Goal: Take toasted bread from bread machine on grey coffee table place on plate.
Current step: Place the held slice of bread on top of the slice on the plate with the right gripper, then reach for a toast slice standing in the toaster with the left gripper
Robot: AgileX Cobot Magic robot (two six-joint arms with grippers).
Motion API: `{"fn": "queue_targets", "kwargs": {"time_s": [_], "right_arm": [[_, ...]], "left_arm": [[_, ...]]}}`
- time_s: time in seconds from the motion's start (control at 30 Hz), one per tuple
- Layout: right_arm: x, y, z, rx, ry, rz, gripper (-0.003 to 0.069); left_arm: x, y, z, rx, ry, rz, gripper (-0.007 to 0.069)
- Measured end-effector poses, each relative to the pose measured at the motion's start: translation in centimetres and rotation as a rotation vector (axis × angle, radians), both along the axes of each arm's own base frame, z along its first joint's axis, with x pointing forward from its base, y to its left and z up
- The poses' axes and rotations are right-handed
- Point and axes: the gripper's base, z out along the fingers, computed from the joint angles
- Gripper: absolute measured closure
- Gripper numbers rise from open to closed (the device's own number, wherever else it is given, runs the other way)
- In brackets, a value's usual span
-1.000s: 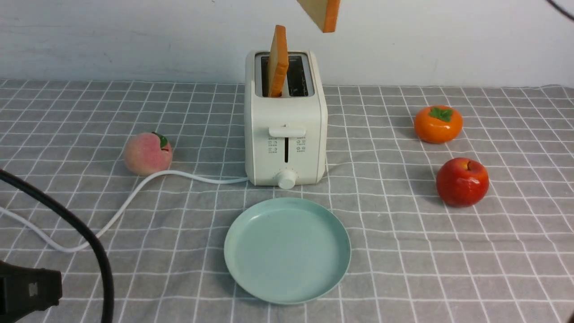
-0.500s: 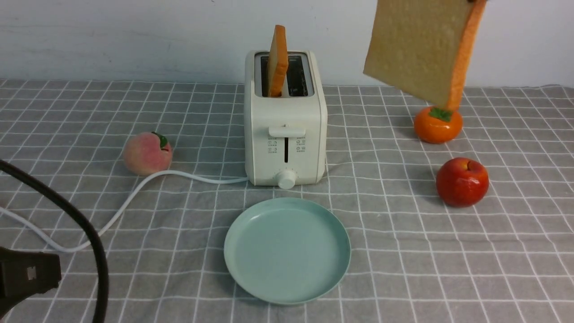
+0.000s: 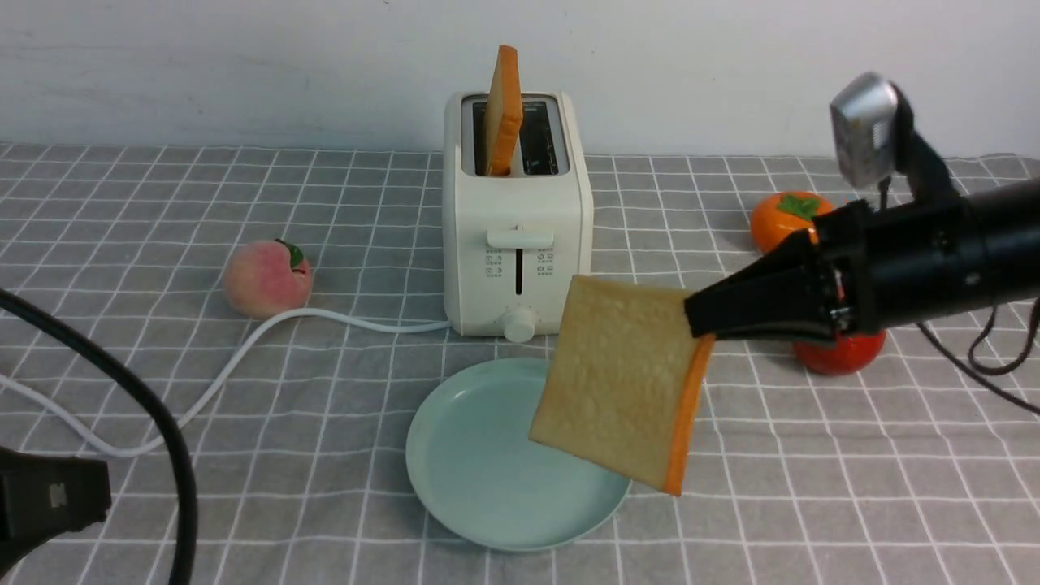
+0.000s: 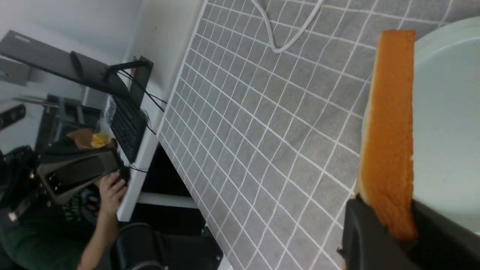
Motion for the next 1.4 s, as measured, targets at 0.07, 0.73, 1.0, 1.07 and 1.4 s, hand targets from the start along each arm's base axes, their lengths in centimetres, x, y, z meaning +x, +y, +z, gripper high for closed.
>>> {"fn": "queue_targets", "kwargs": {"time_s": [0.07, 0.73, 1.0, 1.07, 1.4], "right_arm": [[0.7, 0.4, -1.2, 0.014, 0.024, -0.007, 0.0568], [5.4, 2.6, -12.3, -0.089, 0.242, -0.180, 0.0284], [4.4, -0.1, -5.3, -0.374, 0.170, -0.071, 0.0225], [3.3, -1.1, -2.0, -0.496, 0.123, -0.101, 0.0300], [-13.5, -4.3, 14.5, -0.505, -0.445, -0.400, 0.0676]], "left_arm": [[0.0, 0.0, 0.0, 0.000, 0.000, 0.000, 0.0638], [-0.4, -0.1, -0.4, 0.008, 0.063, -0.026, 0.0638], [-0.4, -0.1, -0.3, 0.005, 0.051, -0.022, 0.0638], [-0.2, -0.2, -0.1, -0.013, 0.025, -0.013, 0.0638], [5.9, -1.0, 5.0, -0.043, -0.010, -0.058, 0.0638]]}}
